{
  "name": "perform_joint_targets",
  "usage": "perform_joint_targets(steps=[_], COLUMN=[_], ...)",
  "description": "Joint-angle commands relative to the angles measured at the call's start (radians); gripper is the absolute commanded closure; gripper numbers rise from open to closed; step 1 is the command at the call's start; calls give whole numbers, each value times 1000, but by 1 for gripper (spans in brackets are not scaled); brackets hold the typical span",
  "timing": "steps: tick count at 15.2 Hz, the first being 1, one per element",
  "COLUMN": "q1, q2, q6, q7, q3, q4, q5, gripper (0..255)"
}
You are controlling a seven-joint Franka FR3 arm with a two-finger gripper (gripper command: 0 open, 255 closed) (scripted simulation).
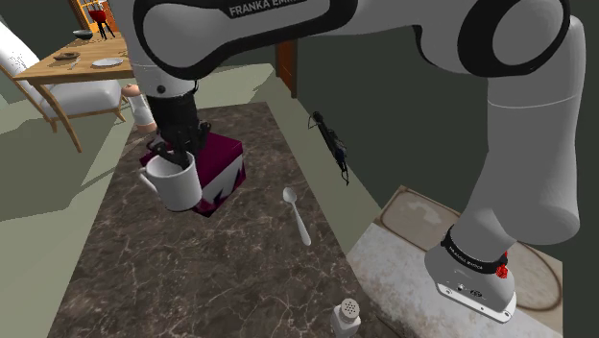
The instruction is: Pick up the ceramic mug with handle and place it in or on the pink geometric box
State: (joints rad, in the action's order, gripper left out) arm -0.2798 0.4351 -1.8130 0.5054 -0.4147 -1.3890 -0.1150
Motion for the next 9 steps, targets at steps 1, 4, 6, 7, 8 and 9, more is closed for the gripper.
perform_joint_targets(steps=[1, 4, 6, 7, 8, 9], q1=[-1, -5, -9, -11, -13, -15], q2=[-4, -3, 0, 2, 4, 7], q6=[25, 66, 95, 109, 124, 139], q7=[-1, 0, 0, 1, 1, 1], q3=[-1, -2, -3, -3, -3, -3], q4=[21, 64, 95, 112, 129, 146], q5=[2, 2, 1, 0, 0, -1], gripper=[255, 255, 255, 255, 255, 255])
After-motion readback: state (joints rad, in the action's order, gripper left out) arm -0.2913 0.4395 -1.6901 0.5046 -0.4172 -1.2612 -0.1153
